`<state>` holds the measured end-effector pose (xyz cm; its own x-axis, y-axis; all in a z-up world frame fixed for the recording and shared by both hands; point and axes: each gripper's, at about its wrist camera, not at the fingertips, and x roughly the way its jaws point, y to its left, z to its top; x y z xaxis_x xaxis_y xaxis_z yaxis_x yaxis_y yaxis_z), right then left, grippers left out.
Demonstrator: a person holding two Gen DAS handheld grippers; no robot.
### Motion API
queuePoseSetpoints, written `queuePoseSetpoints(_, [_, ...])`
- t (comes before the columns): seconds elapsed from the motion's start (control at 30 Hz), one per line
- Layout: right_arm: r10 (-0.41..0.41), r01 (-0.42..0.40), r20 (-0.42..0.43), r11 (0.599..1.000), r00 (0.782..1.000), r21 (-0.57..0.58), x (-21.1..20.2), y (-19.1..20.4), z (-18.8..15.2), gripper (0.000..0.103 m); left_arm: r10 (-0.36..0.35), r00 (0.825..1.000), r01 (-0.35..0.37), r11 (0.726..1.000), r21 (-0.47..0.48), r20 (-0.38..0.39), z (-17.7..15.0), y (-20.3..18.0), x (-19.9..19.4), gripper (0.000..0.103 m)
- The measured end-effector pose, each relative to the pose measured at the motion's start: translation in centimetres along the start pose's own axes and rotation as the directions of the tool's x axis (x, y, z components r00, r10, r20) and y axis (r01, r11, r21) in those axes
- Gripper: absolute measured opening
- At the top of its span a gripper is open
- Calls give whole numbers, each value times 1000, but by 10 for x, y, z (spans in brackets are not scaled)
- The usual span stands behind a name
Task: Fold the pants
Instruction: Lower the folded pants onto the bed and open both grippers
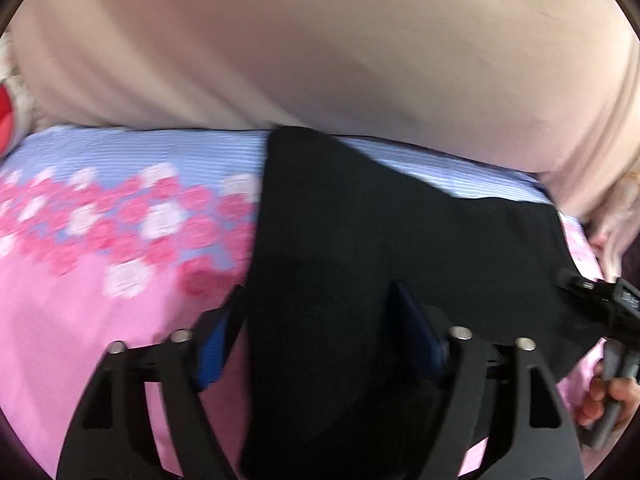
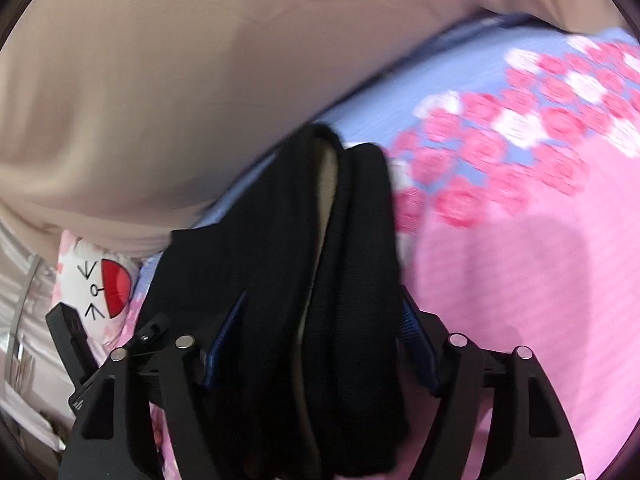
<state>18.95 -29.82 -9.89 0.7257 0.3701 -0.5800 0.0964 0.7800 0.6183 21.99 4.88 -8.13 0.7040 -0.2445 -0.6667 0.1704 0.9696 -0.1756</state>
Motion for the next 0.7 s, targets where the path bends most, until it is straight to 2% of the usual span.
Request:
queuePoseSetpoints(0.03, [-9,8,12,999,1000,36,-13,-6,0,69,7,1000,-7,1000,5,10,0,2,-11,74])
queuePoseSetpoints(0.07, [-56,52,57,996,997,77,-33,-10,0,70,34,999,-34,999,17,35,0,5,-30,73])
queuePoseSetpoints(0.1, [-98,88,115,992,989,89,-50,-10,0,66,78,994,-80,996,29,81,2,6,-52,74])
queuePoseSetpoints(0.13, [-117,113,180,993,977,32,-72,2,1,56,110,987,-115,993,37,120,9,4,-65,74])
queuePoseSetpoints(0.17, [-127,138,193,989,973,-46,-83,19,4,21,151,974,-163,985,57,171,18,-4,-81,75])
queuePoseSetpoints(0.2, [-140,159,189,983,972,-90,-85,34,6,5,173,965,-189,980,68,196,26,-12,-88,75])
queuePoseSetpoints(0.23, [-133,160,183,977,974,-144,-82,56,9,5,192,958,-212,974,77,215,37,-22,-92,77])
queuePoseSetpoints(0.3, [-102,137,154,962,983,-237,-65,88,13,2,204,958,-224,971,82,200,60,-43,-81,90])
queuePoseSetpoints(0.37, [-119,145,103,944,988,-296,-26,109,20,2,220,968,-231,969,87,124,75,-59,-42,90])
queuePoseSetpoints(0.4, [-128,145,74,940,989,-308,-8,111,23,2,233,969,-240,966,94,79,81,-61,-23,90])
queuePoseSetpoints(0.43, [-173,182,59,932,983,-315,15,107,29,2,266,964,-266,959,102,17,82,-62,6,90])
queuePoseSetpoints(0.5, [-270,272,50,914,962,-301,40,87,39,0,344,937,-336,934,124,-52,78,-59,48,91])
queuePoseSetpoints(0.53, [-299,296,30,918,954,-265,51,66,45,0,357,930,-344,930,133,-89,74,-51,69,91])
queuePoseSetpoints(0.57, [-308,308,37,921,951,-237,54,54,48,0,323,940,-313,945,97,-110,71,-42,80,92])
queuePoseSetpoints(0.63, [-263,259,11,944,965,-205,49,47,49,0,275,953,-275,961,12,-124,75,-31,76,91])
queuePoseSetpoints(0.67, [-261,258,14,944,965,-206,43,54,47,0,270,955,-271,962,9,-119,78,-31,70,90])
queuePoseSetpoints(0.7, [-248,249,32,944,968,-218,34,62,44,5,265,961,-264,964,18,-82,79,-35,56,89])
